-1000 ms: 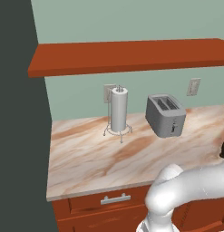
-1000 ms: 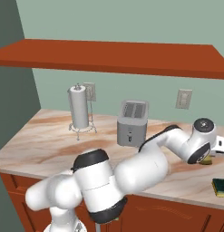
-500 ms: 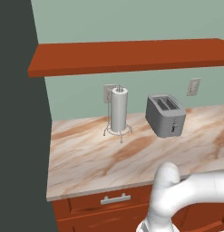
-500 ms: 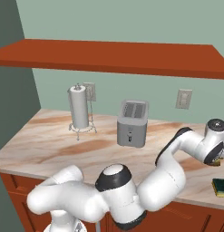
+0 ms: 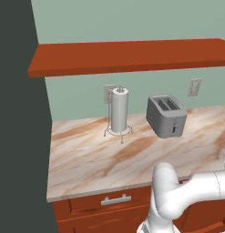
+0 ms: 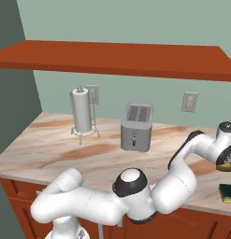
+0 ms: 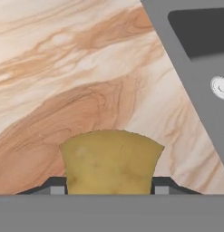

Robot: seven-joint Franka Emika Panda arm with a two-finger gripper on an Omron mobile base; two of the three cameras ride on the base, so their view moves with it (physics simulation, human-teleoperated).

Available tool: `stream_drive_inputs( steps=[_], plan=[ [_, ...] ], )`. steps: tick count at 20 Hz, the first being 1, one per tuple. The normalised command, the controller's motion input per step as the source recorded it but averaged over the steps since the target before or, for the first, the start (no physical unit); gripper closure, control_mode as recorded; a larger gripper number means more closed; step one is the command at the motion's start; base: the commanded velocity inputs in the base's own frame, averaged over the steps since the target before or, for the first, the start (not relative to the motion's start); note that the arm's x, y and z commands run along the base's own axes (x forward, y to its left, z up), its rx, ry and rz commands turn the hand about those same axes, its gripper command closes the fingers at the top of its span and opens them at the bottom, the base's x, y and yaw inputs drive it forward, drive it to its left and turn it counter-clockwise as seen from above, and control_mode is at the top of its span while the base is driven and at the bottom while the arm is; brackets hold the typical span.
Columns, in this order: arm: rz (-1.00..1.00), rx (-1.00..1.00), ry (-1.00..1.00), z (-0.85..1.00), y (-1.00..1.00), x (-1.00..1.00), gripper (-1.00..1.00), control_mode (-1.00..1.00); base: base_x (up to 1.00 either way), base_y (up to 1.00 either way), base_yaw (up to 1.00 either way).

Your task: Open the cabinet. Pick the sponge and place it next to the sink. Then close the cabinet.

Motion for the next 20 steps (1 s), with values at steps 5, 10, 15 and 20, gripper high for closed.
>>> stream_drive_inputs(
  steps=[5,10,15,20],
  plan=[
    [-0.03,0.0,0.03,-0.26,-0.31,0.26,1.0,-1.0,0.0,0.0,0.0],
    [-0.02,0.0,0.0,-0.29,-0.31,0.2,1.0,-1.0,0.0,0.0,0.0],
    [-0.02,0.0,0.0,-0.27,-0.32,0.15,1.0,-1.0,0.0,0.0,0.0],
    [-0.01,0.0,0.0,-0.2,-0.33,0.07,1.0,-1.0,0.0,0.0,0.0]
  ],
)
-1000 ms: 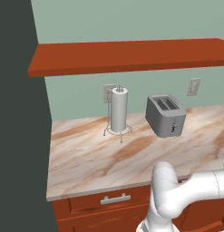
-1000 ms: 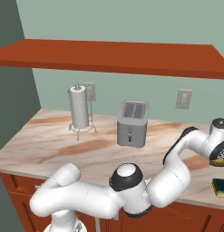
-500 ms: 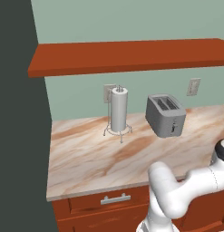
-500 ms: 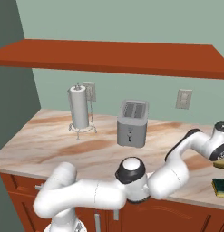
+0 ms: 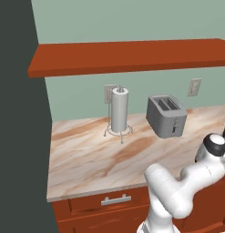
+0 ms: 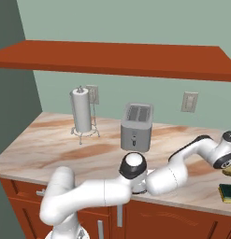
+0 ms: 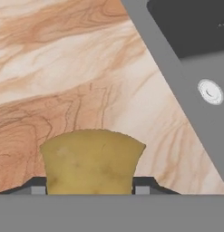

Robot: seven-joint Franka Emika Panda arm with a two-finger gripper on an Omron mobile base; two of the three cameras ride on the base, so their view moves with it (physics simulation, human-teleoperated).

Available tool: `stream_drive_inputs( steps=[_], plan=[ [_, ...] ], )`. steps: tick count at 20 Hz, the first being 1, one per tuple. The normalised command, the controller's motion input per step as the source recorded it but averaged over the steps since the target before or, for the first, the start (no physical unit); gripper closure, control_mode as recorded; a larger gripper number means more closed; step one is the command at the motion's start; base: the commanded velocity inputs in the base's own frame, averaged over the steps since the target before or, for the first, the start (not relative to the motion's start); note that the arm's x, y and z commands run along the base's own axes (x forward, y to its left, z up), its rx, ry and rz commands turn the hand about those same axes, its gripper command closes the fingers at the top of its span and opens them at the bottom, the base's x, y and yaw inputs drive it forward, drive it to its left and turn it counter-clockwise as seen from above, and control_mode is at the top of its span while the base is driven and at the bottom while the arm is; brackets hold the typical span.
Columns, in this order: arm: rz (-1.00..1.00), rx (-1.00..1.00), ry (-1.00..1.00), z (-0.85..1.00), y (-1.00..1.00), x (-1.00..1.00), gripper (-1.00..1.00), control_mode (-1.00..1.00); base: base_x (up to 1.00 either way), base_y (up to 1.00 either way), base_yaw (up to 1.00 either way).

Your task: Open the cabinet. Pick the sponge and place it next to the sink. Then close the cabinet.

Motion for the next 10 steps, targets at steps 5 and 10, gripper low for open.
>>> stream_drive_inputs(
  steps=[5,10],
  plan=[
    [0.0,0.02,0.0,-0.11,-0.3,0.02,1.0,-1.0,0.0,0.0,0.0],
    [-0.01,0.03,0.0,-0.11,-0.27,0.0,1.0,-1.0,0.0,0.0,0.0]
  ],
)
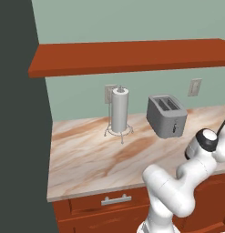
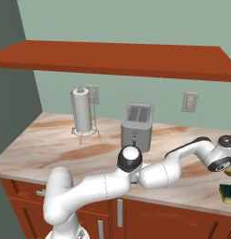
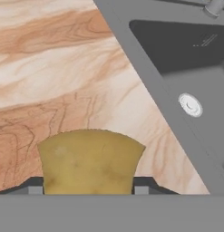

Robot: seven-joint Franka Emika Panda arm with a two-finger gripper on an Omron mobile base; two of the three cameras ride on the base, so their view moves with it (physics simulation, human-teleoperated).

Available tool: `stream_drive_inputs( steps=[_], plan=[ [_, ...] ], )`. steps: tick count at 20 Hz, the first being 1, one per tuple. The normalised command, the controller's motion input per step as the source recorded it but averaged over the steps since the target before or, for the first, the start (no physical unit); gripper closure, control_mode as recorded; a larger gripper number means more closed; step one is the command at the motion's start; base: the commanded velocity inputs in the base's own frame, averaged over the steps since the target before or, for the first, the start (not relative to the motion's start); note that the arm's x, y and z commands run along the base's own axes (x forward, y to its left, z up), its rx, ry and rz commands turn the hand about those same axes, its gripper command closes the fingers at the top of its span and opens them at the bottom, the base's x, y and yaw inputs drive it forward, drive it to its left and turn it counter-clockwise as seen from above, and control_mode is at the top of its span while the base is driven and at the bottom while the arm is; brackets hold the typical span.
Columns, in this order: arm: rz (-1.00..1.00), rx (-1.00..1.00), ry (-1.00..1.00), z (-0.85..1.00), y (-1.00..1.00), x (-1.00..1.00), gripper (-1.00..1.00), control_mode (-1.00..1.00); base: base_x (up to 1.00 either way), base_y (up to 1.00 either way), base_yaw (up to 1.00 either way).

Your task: Open the cabinet. Pick the sponge and place it next to the sink. Then close the cabinet.

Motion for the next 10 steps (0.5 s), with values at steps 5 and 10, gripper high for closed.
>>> stream_drive_inputs(
  steps=[5,10],
  plan=[
    [-0.03,0.06,0.0,-0.03,-0.22,0.0,-1.0,-1.0,0.0,0.0,0.0],
    [-0.03,0.11,0.0,0.0,-0.17,0.0,-1.0,-1.0,0.0,0.0,0.0]
  ],
)
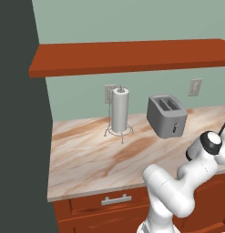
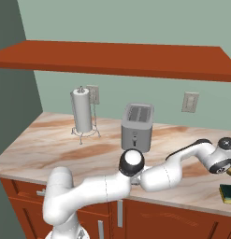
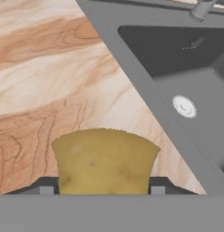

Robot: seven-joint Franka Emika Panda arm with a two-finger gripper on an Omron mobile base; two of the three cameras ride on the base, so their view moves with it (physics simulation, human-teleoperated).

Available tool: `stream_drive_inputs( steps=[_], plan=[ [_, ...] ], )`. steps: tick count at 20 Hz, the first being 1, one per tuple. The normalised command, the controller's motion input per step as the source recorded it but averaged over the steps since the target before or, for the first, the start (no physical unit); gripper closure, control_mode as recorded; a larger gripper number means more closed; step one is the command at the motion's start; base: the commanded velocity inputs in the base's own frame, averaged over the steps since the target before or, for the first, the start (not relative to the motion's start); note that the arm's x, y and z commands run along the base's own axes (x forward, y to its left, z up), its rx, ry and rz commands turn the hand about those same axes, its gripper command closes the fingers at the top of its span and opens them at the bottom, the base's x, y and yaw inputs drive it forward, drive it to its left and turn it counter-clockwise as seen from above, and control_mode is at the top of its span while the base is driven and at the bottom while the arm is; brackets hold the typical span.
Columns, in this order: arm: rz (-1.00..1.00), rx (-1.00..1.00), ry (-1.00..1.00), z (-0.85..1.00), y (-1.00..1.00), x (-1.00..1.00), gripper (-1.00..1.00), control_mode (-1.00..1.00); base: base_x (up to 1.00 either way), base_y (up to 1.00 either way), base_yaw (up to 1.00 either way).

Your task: Open the cabinet. Pick the sponge and place it next to the sink. Then close the cabinet.

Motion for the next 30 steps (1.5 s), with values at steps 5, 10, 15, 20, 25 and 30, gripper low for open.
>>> stream_drive_inputs(
  steps=[5,10,15,20,25,30],
  plan=[
    [-0.01,0.19,0.0,0.08,-0.17,-0.07,-1.0,-1.0,0.0,0.0,0.0],
    [0.0,0.23,0.0,0.17,-0.12,-0.13,-1.0,-1.0,0.0,0.0,0.0],
    [0.0,0.2,0.0,0.23,-0.01,-0.12,-1.0,-1.0,0.0,0.0,0.0],
    [0.0,0.13,0.0,0.28,0.04,-0.04,-1.0,-1.0,0.0,0.0,0.0],
    [0.0,0.01,0.0,0.36,0.1,0.0,-1.0,-1.0,0.0,0.0,0.0],
    [0.0,0.0,0.0,0.36,0.04,0.0,-1.0,-1.0,0.0,0.0,0.0]
  ],
)
